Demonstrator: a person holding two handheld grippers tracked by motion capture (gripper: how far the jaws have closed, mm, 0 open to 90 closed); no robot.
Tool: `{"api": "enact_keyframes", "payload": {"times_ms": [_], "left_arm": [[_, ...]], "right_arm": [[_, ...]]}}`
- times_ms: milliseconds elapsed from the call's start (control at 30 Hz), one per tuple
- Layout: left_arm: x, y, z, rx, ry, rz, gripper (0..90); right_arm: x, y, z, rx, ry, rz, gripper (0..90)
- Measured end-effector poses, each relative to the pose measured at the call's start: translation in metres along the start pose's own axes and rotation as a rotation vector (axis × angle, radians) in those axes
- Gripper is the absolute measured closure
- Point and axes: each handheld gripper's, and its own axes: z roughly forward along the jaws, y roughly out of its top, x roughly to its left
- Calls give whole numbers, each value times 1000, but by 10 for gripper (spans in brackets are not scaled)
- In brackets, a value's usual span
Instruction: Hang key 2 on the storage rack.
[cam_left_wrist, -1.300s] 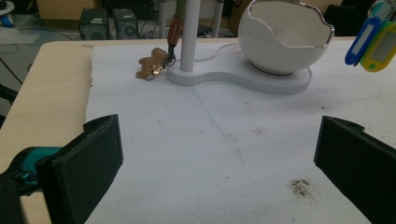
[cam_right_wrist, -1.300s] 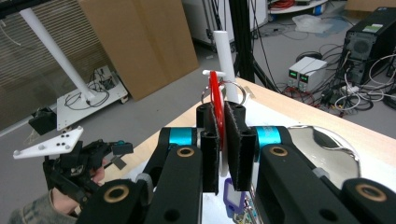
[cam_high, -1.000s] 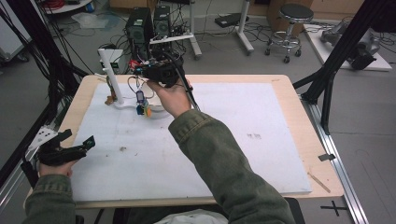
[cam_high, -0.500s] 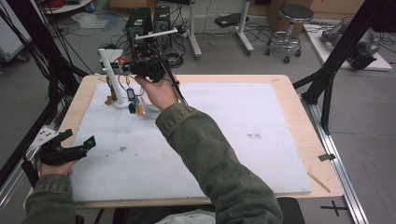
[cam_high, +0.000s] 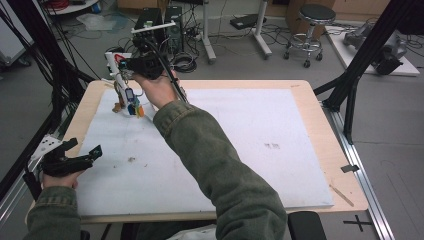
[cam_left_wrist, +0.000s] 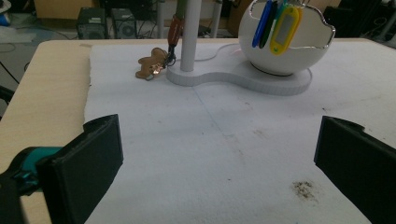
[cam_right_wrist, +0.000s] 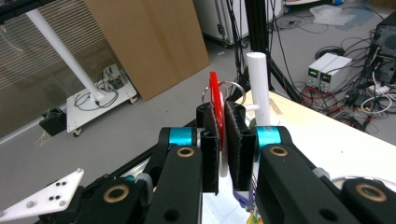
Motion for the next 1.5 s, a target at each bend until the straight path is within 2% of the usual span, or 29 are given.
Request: {"api": "enact_keyframes", "payload": {"times_ms": [333,633,933,1267,1333,1367,1400,1433,1500], "left_arm": [[2,0,2,-2,-5,0,17],[2,0,3,-2,-9,-1,17],[2,0,3,-2,-13,-3,17],[3,0,4,-5,-14,-4,17],[3,0,3,-3,-13,-3,17],[3,-1,3,-2,-12,-3,17],[3,0,3,-2,-12,-4,17],[3,0,3,-4,-13,-4,17],[2,0,3,-5,-12,-3,17]], "right_arm": [[3,11,22,9,2,-11,851],[2,18,43,23,-8,4,851],[-9,12,60,48,-43,32,851],[-22,6,71,69,-72,51,848],[-23,4,70,74,-87,62,827],[-25,3,69,71,-87,66,751],[-26,3,68,71,-96,68,635],[-27,2,67,84,-121,60,539],[-28,1,63,95,-149,22,417]]}}
